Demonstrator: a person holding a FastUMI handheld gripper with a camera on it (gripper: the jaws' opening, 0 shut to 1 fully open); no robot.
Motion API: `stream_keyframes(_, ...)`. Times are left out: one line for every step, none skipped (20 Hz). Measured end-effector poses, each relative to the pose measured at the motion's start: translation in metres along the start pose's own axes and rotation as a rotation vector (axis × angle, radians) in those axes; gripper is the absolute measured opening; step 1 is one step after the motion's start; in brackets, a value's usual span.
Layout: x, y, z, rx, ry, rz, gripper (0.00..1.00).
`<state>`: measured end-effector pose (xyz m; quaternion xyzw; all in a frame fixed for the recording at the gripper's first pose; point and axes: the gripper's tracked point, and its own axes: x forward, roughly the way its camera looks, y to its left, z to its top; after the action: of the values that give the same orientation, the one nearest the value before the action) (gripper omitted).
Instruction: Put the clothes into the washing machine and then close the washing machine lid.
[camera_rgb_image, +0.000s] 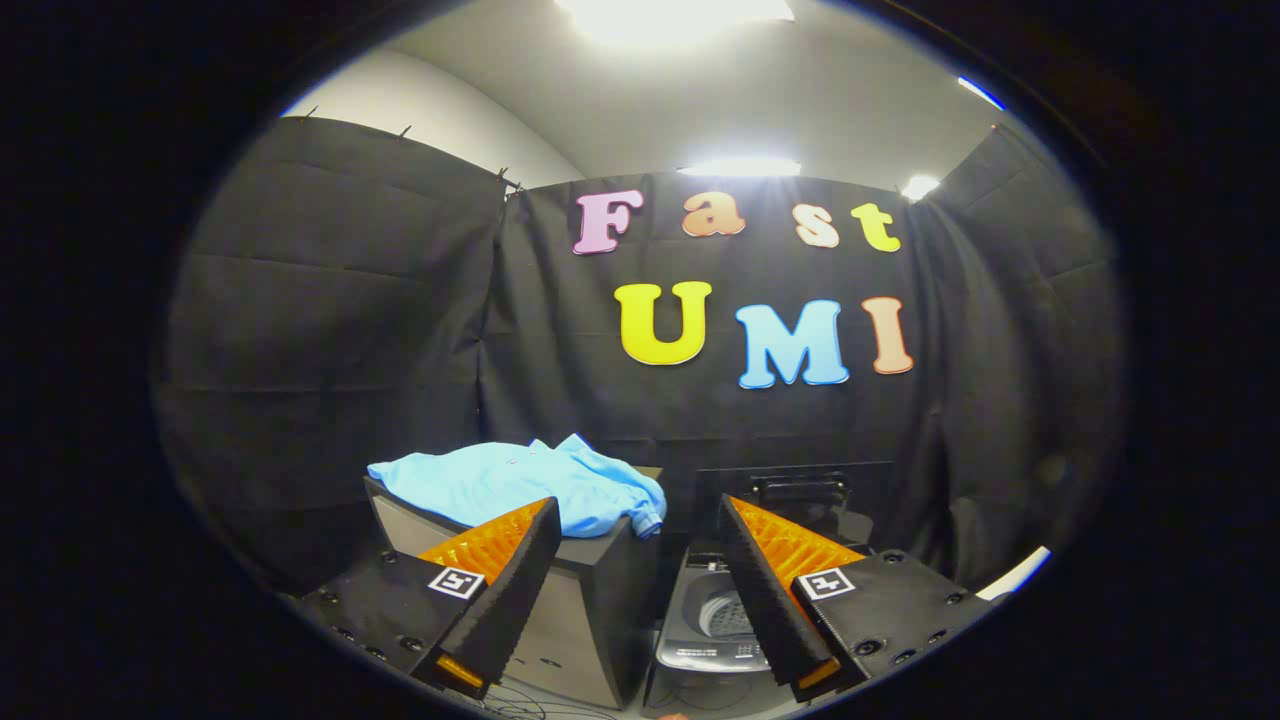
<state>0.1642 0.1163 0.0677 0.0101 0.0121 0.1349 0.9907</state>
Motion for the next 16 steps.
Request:
stream_keyframes(0.010,0.005,-0.002,-0.005,0.012,0.020,0.98)
stream_keyframes(0.021,0.009,-0.002,-0.013,0.018,0.039,0.98)
stream_keyframes(0.031,0.013,-0.001,-0.020,0.021,0.057,0.98)
stream_keyframes(0.039,0.020,-0.002,-0.024,0.025,0.077,0.98)
stream_keyframes(0.048,0.026,-0.003,-0.024,0.031,0.096,0.98)
stream_keyframes(0.056,0.033,-0.003,-0.023,0.037,0.114,0.98)
stream_keyframes(0.063,0.039,-0.003,-0.020,0.042,0.131,0.98)
stream_keyframes(0.071,0.045,-0.004,-0.015,0.050,0.151,0.98)
stream_keyframes(0.080,0.052,-0.005,-0.010,0.061,0.173,0.98)
stream_keyframes(0.088,0.058,-0.007,-0.009,0.074,0.191,0.98)
stream_keyframes(0.097,0.061,-0.007,-0.012,0.085,0.199,0.98)
stream_keyframes(0.105,0.065,-0.008,-0.017,0.099,0.208,0.98)
stream_keyframes(0.114,0.071,-0.008,-0.018,0.114,0.225,0.98)
stream_keyframes(0.125,0.077,-0.008,-0.018,0.124,0.242,0.98)
stream_keyframes(0.135,0.082,-0.005,-0.018,0.131,0.257,0.98)
stream_keyframes(0.145,0.086,-0.003,-0.018,0.135,0.268,0.98)
